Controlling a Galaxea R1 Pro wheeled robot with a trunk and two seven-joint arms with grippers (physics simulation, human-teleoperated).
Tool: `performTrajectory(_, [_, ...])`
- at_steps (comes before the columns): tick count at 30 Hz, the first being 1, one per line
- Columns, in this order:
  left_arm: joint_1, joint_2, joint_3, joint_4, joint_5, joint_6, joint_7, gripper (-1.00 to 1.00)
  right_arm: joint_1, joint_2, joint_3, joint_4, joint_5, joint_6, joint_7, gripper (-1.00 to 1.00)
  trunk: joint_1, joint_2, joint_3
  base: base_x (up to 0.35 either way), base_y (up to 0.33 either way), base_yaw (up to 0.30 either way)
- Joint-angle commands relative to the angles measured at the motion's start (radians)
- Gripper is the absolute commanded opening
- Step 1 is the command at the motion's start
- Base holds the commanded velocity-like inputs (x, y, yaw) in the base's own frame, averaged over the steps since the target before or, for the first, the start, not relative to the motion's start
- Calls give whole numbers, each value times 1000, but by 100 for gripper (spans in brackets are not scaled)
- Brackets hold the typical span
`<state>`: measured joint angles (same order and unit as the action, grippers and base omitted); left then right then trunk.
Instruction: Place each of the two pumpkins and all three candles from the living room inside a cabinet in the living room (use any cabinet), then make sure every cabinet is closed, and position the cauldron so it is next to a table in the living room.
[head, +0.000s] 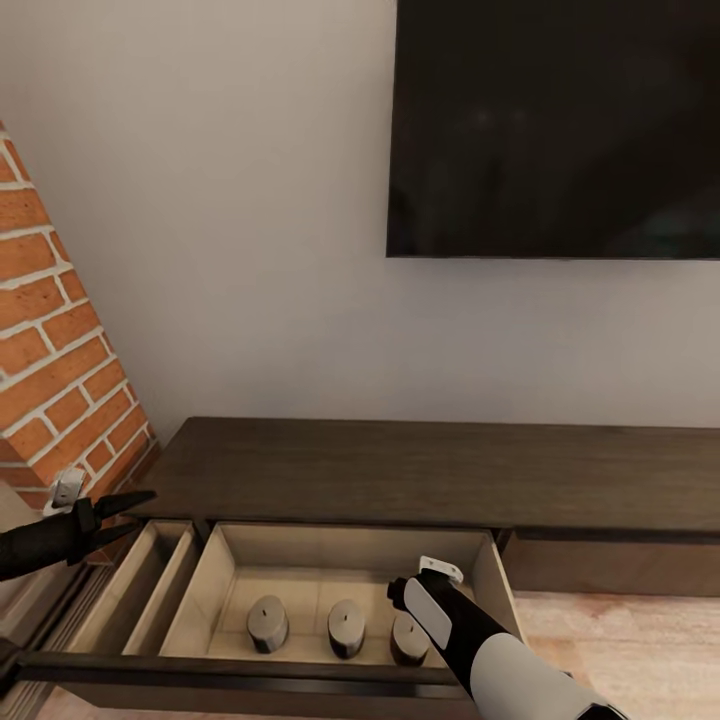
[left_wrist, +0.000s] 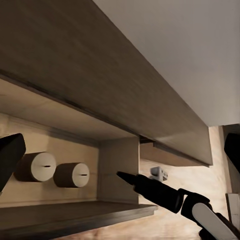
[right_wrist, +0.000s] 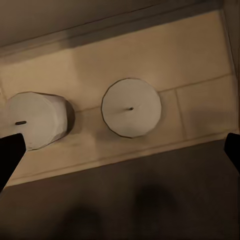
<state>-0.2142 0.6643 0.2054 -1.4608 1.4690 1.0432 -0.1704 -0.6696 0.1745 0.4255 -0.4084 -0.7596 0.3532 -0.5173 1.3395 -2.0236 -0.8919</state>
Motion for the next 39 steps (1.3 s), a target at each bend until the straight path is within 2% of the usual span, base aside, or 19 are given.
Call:
performTrajectory(1, [-1,0,-3,0,-11,3,-10,100,-1,0,4,-1,-1,7,-7,100,-4,7,2,0,0,0])
performTrajectory(6, [-1,-3,-16,0,-12,3,-6,100,-1,0,-1,-1,-3,47,-5,100,-23,42,18,0,0,0])
performTrajectory(11, [-1,-5,-17,0,-13,3,-3,100,-2,0,-4,-1,-6,60,-4,100,-42,77,34,0,0,0])
performTrajectory(18, [-1,-7,-18,0,-13,2,-3,100,-2,0,-8,-11,-8,122,-4,100,-69,126,56,-124,0,0])
performTrajectory(24, [-1,-8,-18,0,-13,2,-3,100,-2,0,-47,-48,-8,160,-4,100,-92,168,74,-44,0,0])
performTrajectory(30, [-1,-9,-18,0,-13,1,-2,100,-2,0,-61,-53,-7,175,-4,100,-115,210,93,-5,0,0])
performTrajectory(39, [-1,-9,-18,0,-13,1,-1,100,-2,0,-63,-53,-8,176,-4,100,-150,273,121,0,0,0])
